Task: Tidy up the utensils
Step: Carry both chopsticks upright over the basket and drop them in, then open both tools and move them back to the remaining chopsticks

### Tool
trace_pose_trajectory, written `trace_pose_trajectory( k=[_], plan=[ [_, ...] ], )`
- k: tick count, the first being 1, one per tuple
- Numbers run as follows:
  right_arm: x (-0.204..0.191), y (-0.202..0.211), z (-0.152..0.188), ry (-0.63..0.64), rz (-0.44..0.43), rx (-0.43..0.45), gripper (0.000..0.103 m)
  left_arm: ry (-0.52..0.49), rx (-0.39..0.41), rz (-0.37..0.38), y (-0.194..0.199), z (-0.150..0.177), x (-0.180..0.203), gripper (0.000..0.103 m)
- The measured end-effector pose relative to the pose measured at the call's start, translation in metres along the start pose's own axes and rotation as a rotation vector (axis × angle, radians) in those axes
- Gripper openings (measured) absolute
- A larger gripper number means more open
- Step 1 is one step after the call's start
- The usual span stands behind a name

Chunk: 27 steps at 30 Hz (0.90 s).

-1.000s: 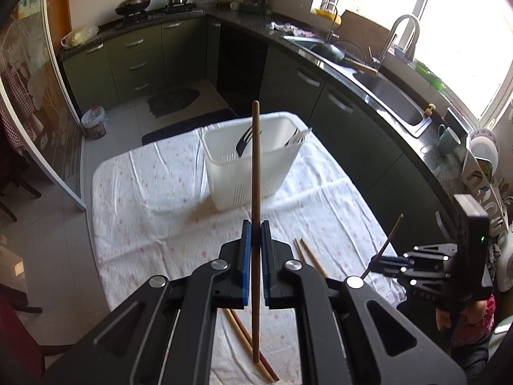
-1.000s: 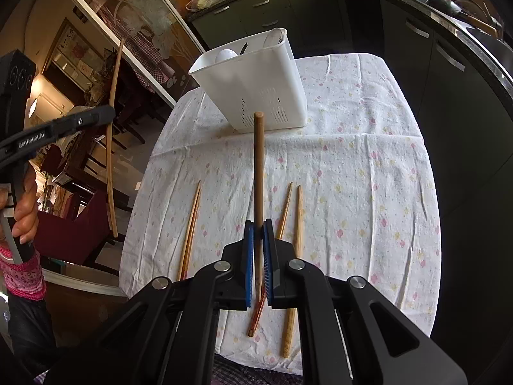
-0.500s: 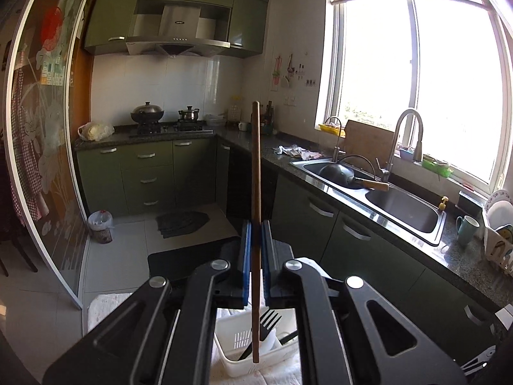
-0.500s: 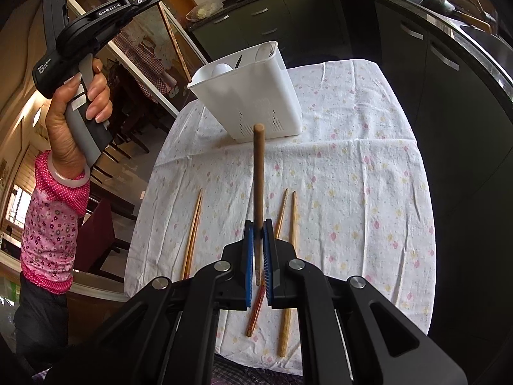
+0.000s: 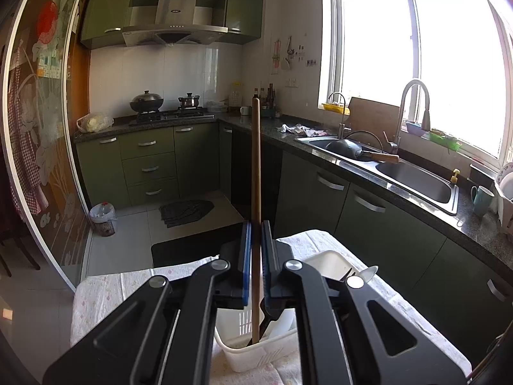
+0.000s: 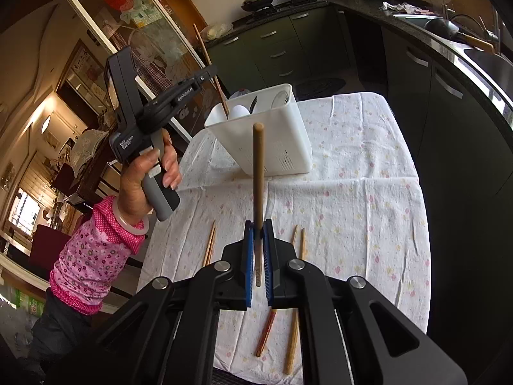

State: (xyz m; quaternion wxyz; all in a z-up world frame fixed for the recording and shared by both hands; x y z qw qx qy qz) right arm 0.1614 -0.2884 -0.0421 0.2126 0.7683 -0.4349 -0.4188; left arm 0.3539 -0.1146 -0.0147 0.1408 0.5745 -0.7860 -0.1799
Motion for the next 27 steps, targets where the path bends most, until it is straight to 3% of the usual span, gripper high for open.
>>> trace_pose_trajectory(
  k=[8,16,23,27],
  plan=[
    [-0.03,0.028,-0.091,0.045,0.026,0.177,0.007,0.007,-0.045,0.009,0.004,0.018,-0.006,0.006],
    [-0.035,0.027,-0.17,0.01,0.105,0.314,0.007,-0.026,-0.124,0.008,0.009,0.044,-0.005,0.006],
    [-0.019,-0.02,-0.2,-0.02,0.179,0.296,0.007,0.012,-0.161,0.015,0.021,0.052,-0.015,0.006],
    [-0.005,-0.067,-0.194,-0.029,0.196,0.22,0.007,0.037,-0.197,0.034,0.041,0.057,-0.016,0.015]
  ],
)
Point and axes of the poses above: each gripper's, at about its wrist camera, not at the fingertips, and y roughly against the way its jaws point, x to its right, z to its underside, the point moved 8 cm from there along -y, roughly the way its jaws point, and after that the axes turned 2 degrees about -x, right-handed, at the moved point
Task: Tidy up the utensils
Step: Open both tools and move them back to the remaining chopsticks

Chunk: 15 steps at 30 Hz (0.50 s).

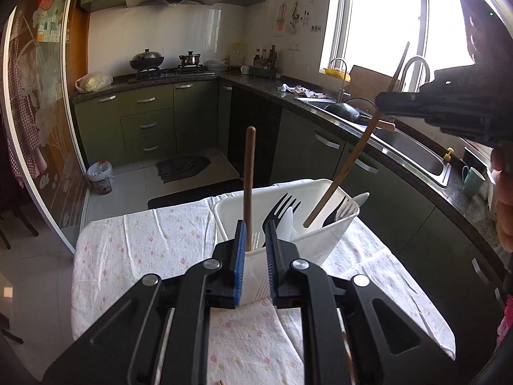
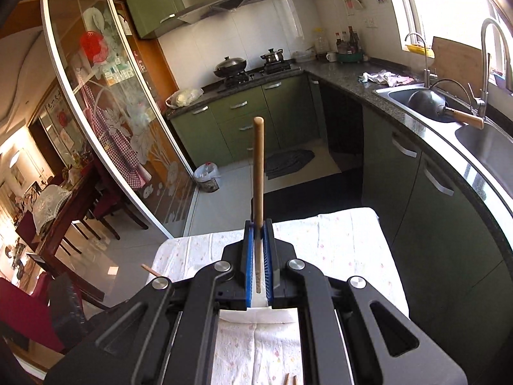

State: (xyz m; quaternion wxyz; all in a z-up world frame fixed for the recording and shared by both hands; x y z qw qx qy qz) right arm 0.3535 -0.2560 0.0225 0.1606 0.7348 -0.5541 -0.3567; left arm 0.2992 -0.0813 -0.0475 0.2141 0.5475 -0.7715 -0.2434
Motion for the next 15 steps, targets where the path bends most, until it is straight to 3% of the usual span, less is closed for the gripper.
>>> trace_pose_trajectory(
  k=[3,11,14,15],
  plan=[
    [0.003,-0.031,0.024,0.008,0.009,-0.052,0.007,0.002,-0.026,0.005,0.015,0.011,0.004,0.026],
    [0.003,-0.068,0.064,0.01,0.0,-0.12,0.009,-0.047,-0.088,0.035,0.038,0.035,0.02,0.032],
    [0.003,-0.059,0.072,0.028,0.022,-0.113,0.025,-0.021,-0.143,0.052,0.037,0.046,0.02,0.035],
    [0.004,-0.053,0.074,0.032,0.023,-0.11,0.025,-0.02,-0.168,0.049,0.036,0.052,0.022,0.035]
  ],
)
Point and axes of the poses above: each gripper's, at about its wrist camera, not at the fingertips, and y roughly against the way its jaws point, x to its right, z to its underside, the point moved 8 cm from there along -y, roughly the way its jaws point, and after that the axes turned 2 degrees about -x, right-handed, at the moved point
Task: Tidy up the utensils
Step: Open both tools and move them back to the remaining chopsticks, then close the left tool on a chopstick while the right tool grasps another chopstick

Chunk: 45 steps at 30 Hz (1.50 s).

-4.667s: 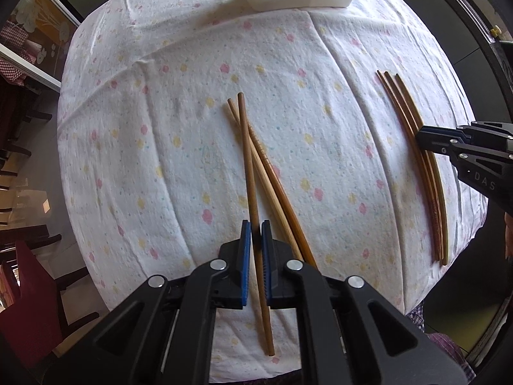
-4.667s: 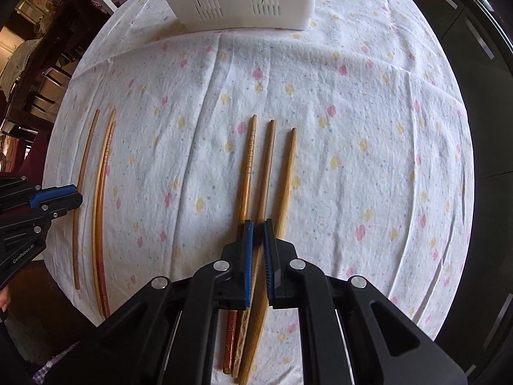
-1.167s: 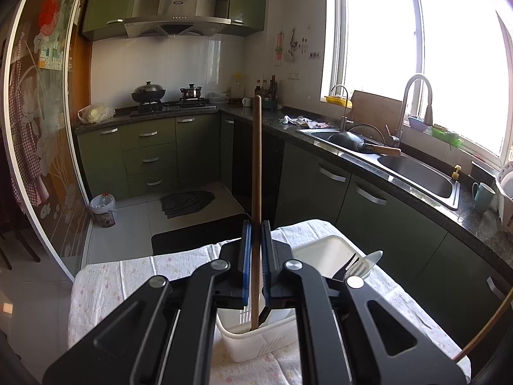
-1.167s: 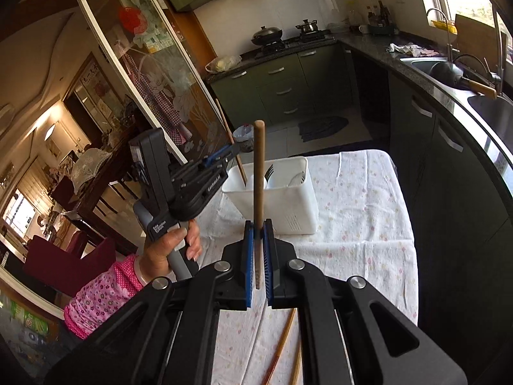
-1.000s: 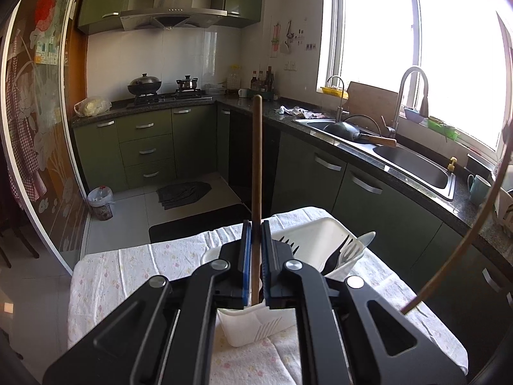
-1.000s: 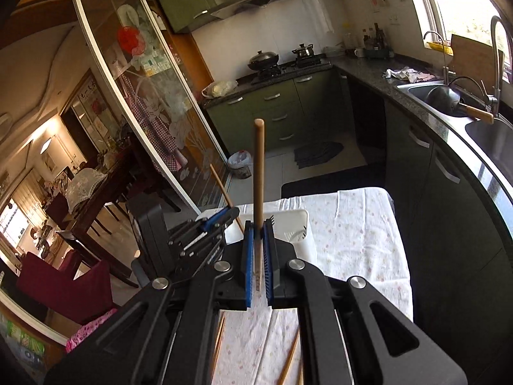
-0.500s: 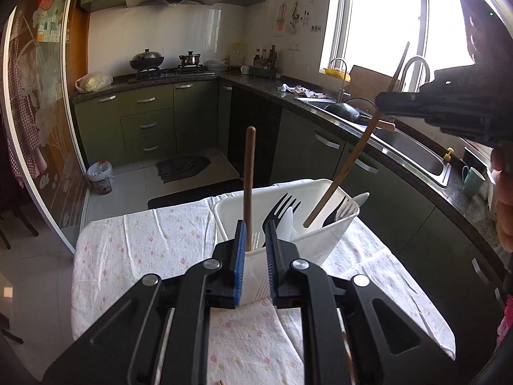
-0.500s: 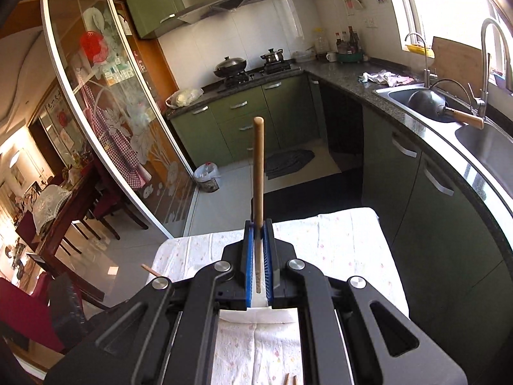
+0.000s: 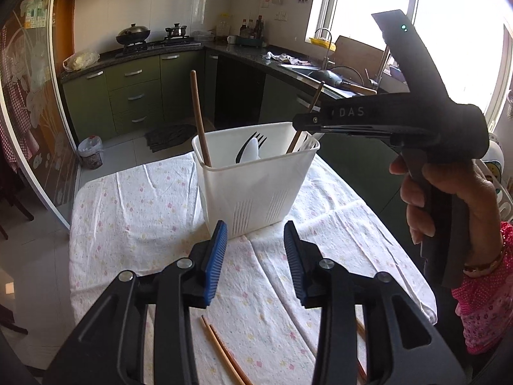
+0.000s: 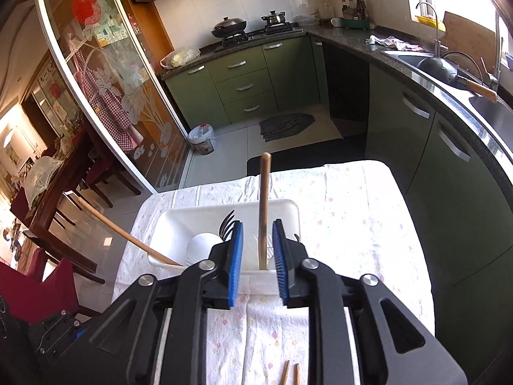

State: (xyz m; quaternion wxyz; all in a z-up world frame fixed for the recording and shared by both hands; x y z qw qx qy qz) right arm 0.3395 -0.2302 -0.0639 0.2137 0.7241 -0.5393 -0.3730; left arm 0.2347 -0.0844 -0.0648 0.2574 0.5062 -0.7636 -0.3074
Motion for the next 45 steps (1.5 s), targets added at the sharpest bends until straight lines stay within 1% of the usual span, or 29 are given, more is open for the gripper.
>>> trace_pose_trajectory(
  k=[2,5,6,9,11,13,15,16,20,22,24,26,28,34,37,38,39,40,41,42,43,44,45],
  plan=[
    [0.001,0.014,0.007,0.005,-0.008,0.011,0.025,-0.002,-0.055,-0.014,-0.004,0.011,0.0,0.035],
    [0.002,0.044,0.024,0.014,-0.051,0.031,0.025,0.001,-0.169,-0.053,-0.011,0.033,-0.004,0.035],
    [0.004,0.057,0.031,0.02,-0.064,0.037,0.025,0.011,-0.216,-0.072,-0.014,0.043,-0.008,0.035],
    [0.006,0.085,0.056,0.05,-0.088,0.043,0.025,0.043,-0.376,-0.096,-0.024,0.077,-0.017,0.036],
    [0.009,0.097,0.076,0.071,-0.092,0.024,0.025,0.088,-0.479,-0.111,-0.031,0.102,-0.027,0.036],
    [0.014,0.105,0.096,0.083,-0.093,-0.001,0.025,0.149,-0.58,-0.108,-0.038,0.127,-0.035,0.035],
    [0.019,0.109,0.115,0.092,-0.094,-0.033,0.025,0.2,-0.659,-0.094,-0.045,0.147,-0.041,0.034],
    [0.022,0.109,0.122,0.091,-0.099,-0.048,0.025,0.216,-0.683,-0.085,-0.048,0.154,-0.042,0.034],
    [0.034,0.109,0.145,0.069,-0.113,-0.091,0.025,0.229,-0.73,-0.111,-0.055,0.169,-0.044,0.033],
    [0.04,0.109,0.148,0.059,-0.12,-0.101,0.025,0.233,-0.742,-0.133,-0.057,0.174,-0.046,0.033],
    [0.044,0.11,0.15,0.052,-0.122,-0.1,0.028,0.234,-0.75,-0.158,-0.058,0.178,-0.049,0.032],
    [0.047,0.111,0.152,0.051,-0.126,-0.103,0.029,0.245,-0.755,-0.164,-0.059,0.181,-0.05,0.031],
    [0.048,0.111,0.155,0.052,-0.128,-0.103,0.029,0.249,-0.758,-0.185,-0.061,0.184,-0.054,0.031],
    [0.044,0.107,0.156,0.058,-0.132,-0.128,0.029,0.305,-0.782,-0.178,-0.068,0.192,-0.061,0.031],
    [0.042,0.099,0.16,0.058,-0.126,-0.155,0.029,0.283,-0.788,-0.188,-0.076,0.19,-0.057,0.031],
    [0.04,0.096,0.162,0.064,-0.12,-0.174,0.029,0.274,-0.787,-0.195,-0.077,0.19,-0.056,0.031],
    [0.039,0.09,0.166,0.071,-0.118,-0.205,0.029,0.26,-0.784,-0.198,-0.079,0.19,-0.054,0.026],
    [0.038,0.083,0.171,0.075,-0.118,-0.245,0.029,0.248,-0.783,-0.207,-0.08,0.19,-0.054,0.013],
    [0.037,0.076,0.177,0.078,-0.114,-0.286,0.03,0.251,-0.784,-0.202,-0.081,0.191,-0.053,0.008],
    [0.036,0.068,0.183,0.089,-0.101,-0.331,0.034,0.252,-0.787,-0.194,-0.083,0.189,-0.051,0.008],
    [0.035,0.06,0.189,0.098,-0.092,-0.372,0.043,0.246,-0.787,-0.185,-0.084,0.189,-0.05,0.007],
    [0.035,0.053,0.194,0.106,-0.079,-0.405,0.046,0.249,-0.785,-0.176,-0.085,0.19,-0.049,0.007],
    [0.034,0.045,0.199,0.125,-0.057,-0.439,0.046,0.252,-0.787,-0.167,-0.085,0.187,-0.045,0.006]
  ],
)
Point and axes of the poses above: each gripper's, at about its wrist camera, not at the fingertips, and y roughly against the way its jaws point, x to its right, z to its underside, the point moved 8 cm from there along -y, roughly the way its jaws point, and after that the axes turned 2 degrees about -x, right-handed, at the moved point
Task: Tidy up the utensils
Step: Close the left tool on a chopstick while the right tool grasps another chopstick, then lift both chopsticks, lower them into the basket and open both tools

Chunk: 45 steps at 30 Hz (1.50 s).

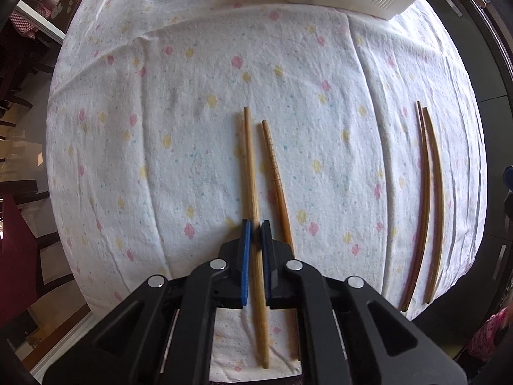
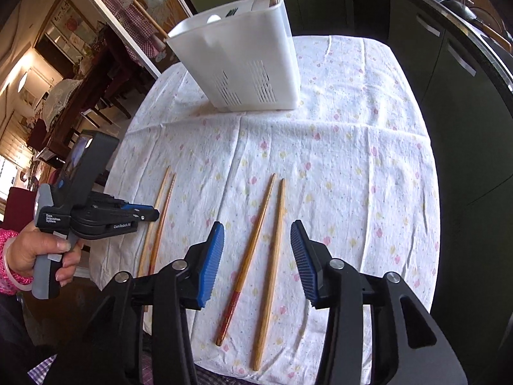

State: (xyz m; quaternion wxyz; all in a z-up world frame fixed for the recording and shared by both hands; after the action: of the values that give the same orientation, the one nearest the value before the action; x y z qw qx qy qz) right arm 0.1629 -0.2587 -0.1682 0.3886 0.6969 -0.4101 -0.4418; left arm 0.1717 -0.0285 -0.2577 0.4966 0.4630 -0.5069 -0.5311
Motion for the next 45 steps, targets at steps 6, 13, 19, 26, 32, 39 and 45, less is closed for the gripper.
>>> trace_pose_trajectory(
  k=[6,13,19,26,32,39,45],
  plan=[
    [0.012,-0.047,0.007,0.041,0.107,-0.201,0.024,-0.037,0.032,0.004,0.016,-0.003,0.011,0.006],
    [0.018,-0.073,0.006,0.056,0.157,-0.29,0.019,-0.093,0.069,0.026,0.034,0.002,0.025,0.006],
    [0.007,-0.087,0.008,0.072,0.194,-0.341,0.015,-0.107,0.082,0.041,0.047,0.012,0.026,0.006],
    [0.007,-0.09,0.008,0.07,0.23,-0.37,0.01,-0.125,0.122,0.061,0.068,0.017,0.021,0.006],
    [0.001,-0.084,0.003,0.04,0.197,-0.284,0.007,-0.163,0.184,0.071,0.092,0.026,0.025,0.006],
    [0.0,-0.033,0.004,-0.003,0.068,-0.101,0.007,-0.208,0.26,0.103,0.122,0.034,0.037,0.006],
    [0.005,0.007,0.011,-0.043,-0.02,0.016,0.007,-0.227,0.331,0.113,0.149,0.033,0.048,0.006]
  ],
)
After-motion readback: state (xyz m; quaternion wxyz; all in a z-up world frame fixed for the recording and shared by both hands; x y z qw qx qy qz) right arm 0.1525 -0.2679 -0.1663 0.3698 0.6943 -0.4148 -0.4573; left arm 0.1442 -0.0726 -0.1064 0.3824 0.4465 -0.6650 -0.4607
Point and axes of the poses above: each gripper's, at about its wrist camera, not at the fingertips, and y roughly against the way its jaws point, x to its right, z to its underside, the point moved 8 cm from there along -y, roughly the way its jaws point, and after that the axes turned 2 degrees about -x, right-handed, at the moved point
